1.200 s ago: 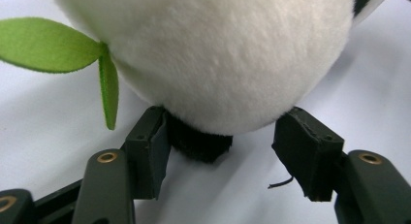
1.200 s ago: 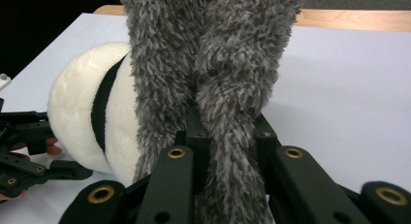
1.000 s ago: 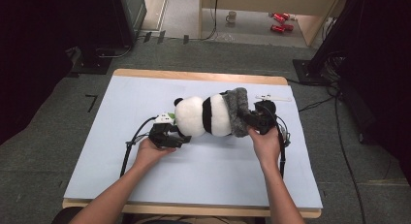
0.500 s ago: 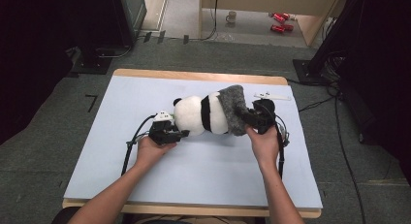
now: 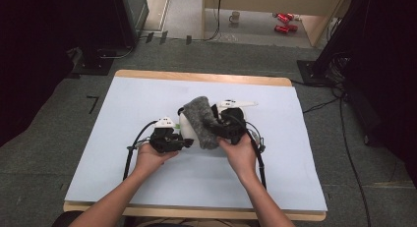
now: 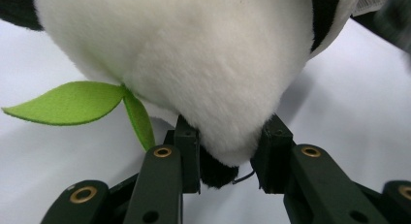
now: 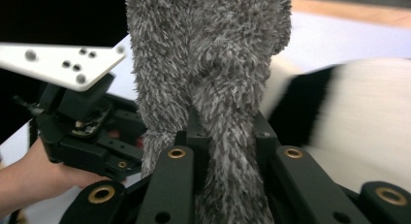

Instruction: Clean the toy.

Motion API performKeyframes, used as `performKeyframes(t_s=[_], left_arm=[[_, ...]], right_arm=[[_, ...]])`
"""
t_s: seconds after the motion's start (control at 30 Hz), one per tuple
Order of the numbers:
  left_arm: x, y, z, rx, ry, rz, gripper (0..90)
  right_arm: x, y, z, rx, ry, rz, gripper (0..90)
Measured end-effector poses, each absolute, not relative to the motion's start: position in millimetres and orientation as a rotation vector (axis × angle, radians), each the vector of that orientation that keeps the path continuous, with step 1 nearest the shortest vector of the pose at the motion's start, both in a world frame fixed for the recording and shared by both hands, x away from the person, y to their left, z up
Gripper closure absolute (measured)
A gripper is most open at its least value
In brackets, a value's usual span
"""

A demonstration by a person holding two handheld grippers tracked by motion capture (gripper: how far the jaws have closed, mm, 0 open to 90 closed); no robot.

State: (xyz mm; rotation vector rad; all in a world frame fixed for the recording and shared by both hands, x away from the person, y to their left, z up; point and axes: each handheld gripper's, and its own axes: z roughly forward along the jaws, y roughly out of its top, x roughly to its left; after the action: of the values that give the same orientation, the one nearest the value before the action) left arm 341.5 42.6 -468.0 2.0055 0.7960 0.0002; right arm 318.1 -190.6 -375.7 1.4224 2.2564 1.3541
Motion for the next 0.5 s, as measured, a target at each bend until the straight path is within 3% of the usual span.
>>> performKeyframes(t_s=[0.17, 0.5], left_arm=[[341.4, 42.1, -469.3, 1.996, 0.823, -0.01, 67.8], [348.8, 40.0, -477.2, 2.014, 0.872, 0.014, 67.9]], right_arm=[[319.9, -175.1, -395.6, 1.419, 2.286, 1.267, 77.2], [328.4, -185.8, -409.7, 1.395, 2.294, 1.198, 77.1]])
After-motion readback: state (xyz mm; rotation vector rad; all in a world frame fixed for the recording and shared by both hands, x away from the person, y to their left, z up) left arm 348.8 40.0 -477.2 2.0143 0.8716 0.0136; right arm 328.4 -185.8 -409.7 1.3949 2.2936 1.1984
